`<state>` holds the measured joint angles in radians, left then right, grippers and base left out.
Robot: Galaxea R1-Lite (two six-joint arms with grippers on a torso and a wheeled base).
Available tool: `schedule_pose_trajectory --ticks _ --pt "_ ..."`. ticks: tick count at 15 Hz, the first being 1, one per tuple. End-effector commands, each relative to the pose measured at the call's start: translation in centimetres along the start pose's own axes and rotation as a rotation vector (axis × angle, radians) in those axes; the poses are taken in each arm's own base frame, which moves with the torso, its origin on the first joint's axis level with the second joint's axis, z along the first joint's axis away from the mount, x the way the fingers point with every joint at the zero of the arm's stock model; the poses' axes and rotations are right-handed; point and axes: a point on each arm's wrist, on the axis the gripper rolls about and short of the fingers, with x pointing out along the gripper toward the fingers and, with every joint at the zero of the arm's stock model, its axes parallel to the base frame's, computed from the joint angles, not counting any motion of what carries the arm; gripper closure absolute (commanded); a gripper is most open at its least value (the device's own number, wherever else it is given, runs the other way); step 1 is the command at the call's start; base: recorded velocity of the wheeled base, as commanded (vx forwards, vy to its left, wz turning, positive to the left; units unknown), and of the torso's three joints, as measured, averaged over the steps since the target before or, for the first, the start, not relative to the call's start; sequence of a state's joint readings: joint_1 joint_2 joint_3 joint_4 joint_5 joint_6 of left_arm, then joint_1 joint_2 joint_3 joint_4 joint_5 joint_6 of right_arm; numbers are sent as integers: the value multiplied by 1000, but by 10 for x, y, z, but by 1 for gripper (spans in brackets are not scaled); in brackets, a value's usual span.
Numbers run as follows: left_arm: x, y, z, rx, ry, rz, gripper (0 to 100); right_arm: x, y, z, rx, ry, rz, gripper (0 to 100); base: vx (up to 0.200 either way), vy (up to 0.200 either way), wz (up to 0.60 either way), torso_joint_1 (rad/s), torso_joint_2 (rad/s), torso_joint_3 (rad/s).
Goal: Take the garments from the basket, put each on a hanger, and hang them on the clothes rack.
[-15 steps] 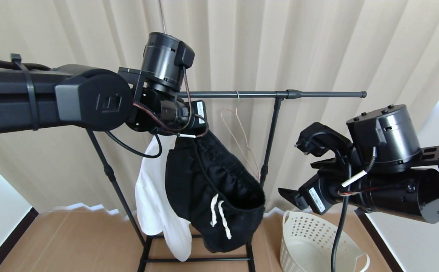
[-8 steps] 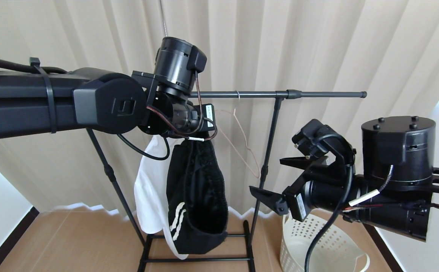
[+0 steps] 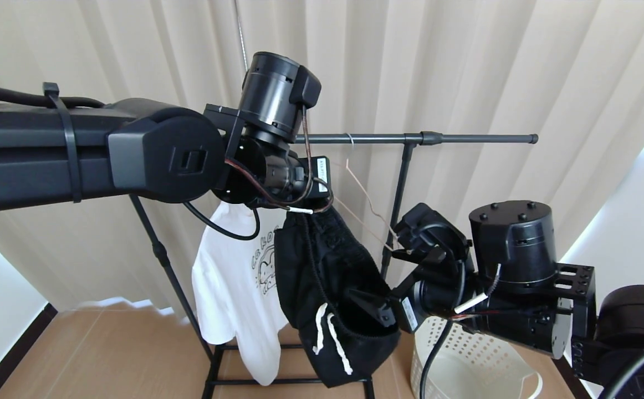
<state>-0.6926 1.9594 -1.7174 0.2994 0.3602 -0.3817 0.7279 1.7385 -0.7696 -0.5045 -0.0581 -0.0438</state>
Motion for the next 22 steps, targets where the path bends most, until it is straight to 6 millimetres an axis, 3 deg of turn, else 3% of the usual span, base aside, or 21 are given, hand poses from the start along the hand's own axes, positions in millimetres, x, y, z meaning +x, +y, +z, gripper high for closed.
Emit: schedule_pose_trajectory --ticks 1,5,8,9,12,14,16,19,22 --pt "-9 -4 2 1 -12 -18 100 15 -4 -9 5 47 -14 0 0 0 0 0 0 0" --pt "-21 -7 2 8 -13 -36 100 36 -7 -21 7 44 -31 0 0 0 0 0 0 0" --pt "-27 -3 1 10 -9 -34 100 38 -10 -22 10 37 -39 0 0 0 0 0 0 0" --pt "-28 -3 0 11 -7 -33 100 38 -10 -23 11 40 -39 100 0 0 0 0 0 0" --pt "-30 -1 0 10 -6 -33 100 38 -16 -23 16 41 -54 100 0 0 0 0 0 0" --pt "-31 0 -1 9 -2 -32 100 33 -31 -19 32 25 -96 100 0 0 0 0 0 0" --pt "-32 3 -4 14 12 -31 100 21 -61 -10 39 -15 -176 100 0 0 0 0 0 0" --pt "-22 6 -24 47 82 -8 100 -4 -94 4 41 -83 -282 100 0 0 0 0 0 0" --pt "-12 3 -50 113 163 4 100 -24 -107 16 36 -135 -335 100 0 0 0 0 0 0"
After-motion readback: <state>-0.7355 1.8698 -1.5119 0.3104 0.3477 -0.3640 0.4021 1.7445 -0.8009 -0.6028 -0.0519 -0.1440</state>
